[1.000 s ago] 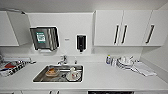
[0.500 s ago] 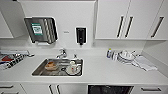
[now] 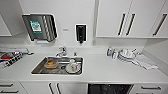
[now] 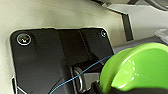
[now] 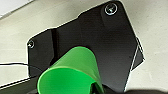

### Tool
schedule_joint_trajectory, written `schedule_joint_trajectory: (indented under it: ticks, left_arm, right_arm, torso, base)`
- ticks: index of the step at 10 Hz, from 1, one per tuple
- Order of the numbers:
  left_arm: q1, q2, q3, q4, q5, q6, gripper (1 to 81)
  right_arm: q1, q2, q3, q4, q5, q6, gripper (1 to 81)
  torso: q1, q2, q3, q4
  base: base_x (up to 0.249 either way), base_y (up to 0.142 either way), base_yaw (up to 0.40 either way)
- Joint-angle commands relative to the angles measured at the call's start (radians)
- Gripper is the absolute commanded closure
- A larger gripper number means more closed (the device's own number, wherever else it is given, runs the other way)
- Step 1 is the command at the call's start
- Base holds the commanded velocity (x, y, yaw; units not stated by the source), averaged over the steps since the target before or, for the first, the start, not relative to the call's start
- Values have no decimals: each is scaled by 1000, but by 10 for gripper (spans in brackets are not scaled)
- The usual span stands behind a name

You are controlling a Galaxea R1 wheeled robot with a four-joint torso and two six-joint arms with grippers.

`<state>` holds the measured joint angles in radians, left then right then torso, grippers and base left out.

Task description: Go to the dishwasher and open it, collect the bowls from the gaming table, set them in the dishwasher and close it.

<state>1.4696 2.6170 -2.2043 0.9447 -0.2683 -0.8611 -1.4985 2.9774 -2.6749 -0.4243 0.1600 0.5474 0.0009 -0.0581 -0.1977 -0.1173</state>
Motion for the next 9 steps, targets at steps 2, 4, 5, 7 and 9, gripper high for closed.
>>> schedule_joint_trajectory:
  ticks: [2,4,5,7,9]
  left_arm:
    - [-132,-375,472,-24,24,-13,811]
    - [-201,-478,607,-44,70,-13,811]
    - [-243,-512,662,-52,108,-13,811]
    - [-330,-570,797,-64,210,-13,811]
    - [-465,-609,916,-89,350,-13,811]
  right_arm:
    - [37,-9,4,-1,-40,2,811]
    - [39,-9,7,-1,-39,2,811]
    - [39,-9,7,1,-37,2,811]
    - [39,-9,9,1,-36,3,811]
    - [37,-10,12,1,-33,3,811]
  torso:
    - [0,0,0,0]
    - [0,0,-78,0]
    - [0,0,-100,0]
    - [0,0,-152,0]
    - [0,1,-202,0]
  base:
    - [0,0,0]
    - [0,0,0]
    - [0,0,0]
    - [0,0,0]
    - [0,0,0]
